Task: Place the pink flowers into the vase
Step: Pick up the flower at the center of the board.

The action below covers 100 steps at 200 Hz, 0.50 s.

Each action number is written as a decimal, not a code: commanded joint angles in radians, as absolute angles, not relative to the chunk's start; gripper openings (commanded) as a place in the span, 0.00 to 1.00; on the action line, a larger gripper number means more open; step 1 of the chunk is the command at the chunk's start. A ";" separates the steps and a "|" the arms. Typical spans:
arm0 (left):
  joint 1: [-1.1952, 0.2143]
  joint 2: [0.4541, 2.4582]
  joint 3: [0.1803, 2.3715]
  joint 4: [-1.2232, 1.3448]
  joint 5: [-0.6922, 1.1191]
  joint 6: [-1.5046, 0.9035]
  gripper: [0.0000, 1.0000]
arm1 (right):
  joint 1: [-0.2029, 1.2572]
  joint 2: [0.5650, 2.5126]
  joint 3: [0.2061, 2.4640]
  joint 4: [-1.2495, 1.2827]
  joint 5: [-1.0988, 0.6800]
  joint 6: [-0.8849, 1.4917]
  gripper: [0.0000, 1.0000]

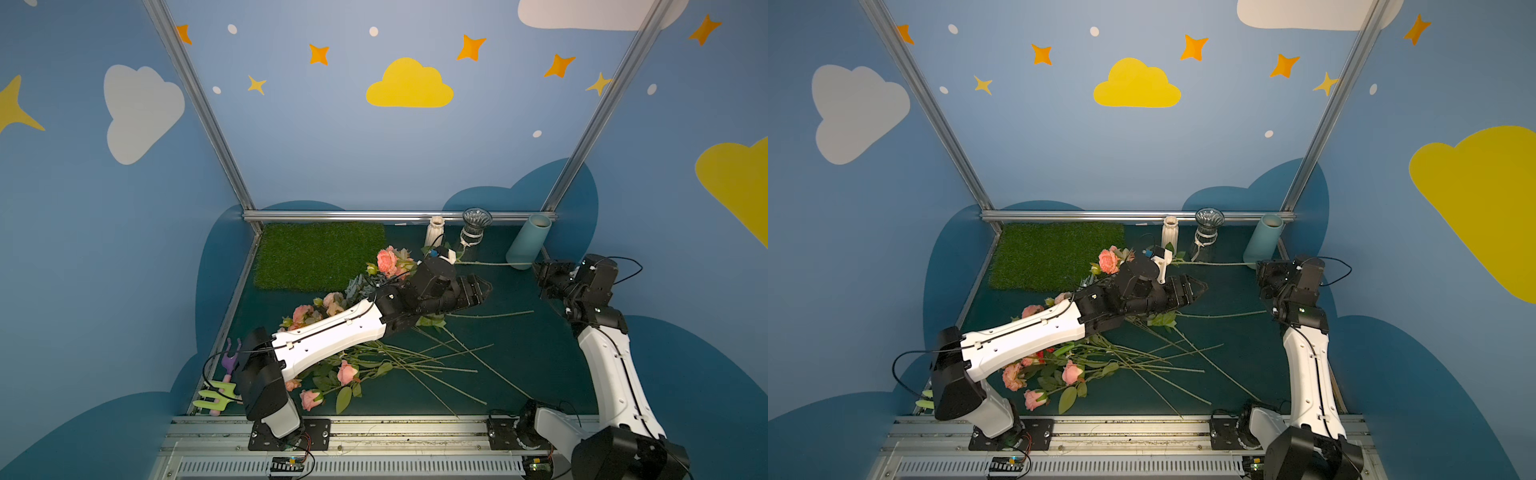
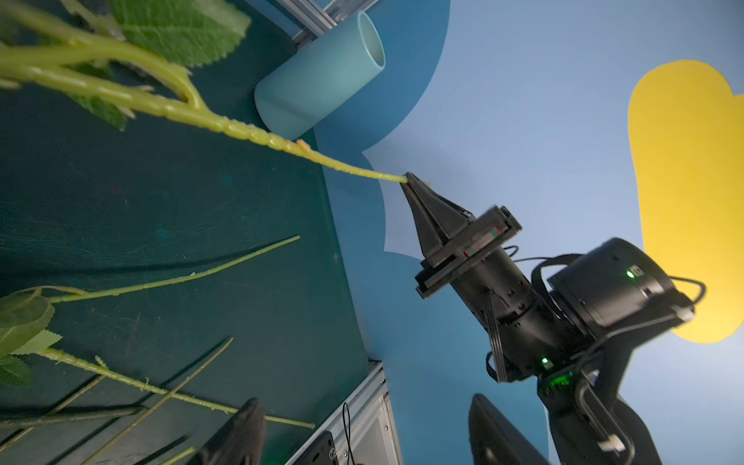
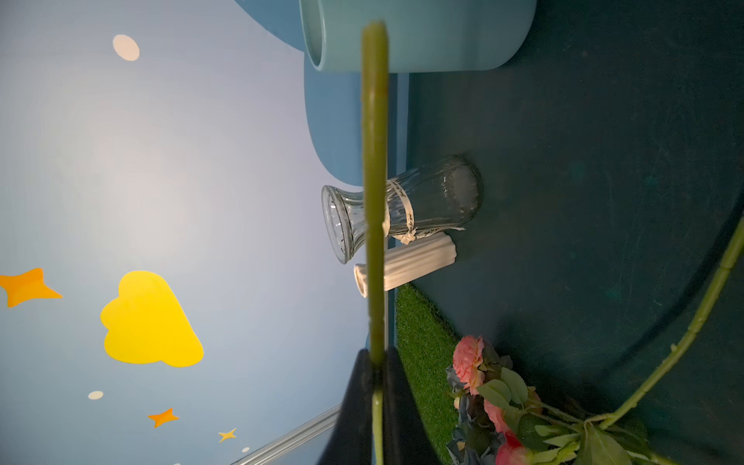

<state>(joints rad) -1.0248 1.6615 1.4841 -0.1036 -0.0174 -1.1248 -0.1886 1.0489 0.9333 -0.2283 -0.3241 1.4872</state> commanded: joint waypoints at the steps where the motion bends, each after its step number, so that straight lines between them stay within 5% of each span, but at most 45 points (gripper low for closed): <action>1: -1.020 1.691 1.483 0.018 -0.095 -1.167 0.80 | -0.164 1.018 0.944 -0.193 -0.336 1.511 0.00; 100: -1.004 1.720 1.392 0.273 -0.358 -1.138 0.73 | -0.120 0.983 0.916 -0.189 -0.319 1.530 0.00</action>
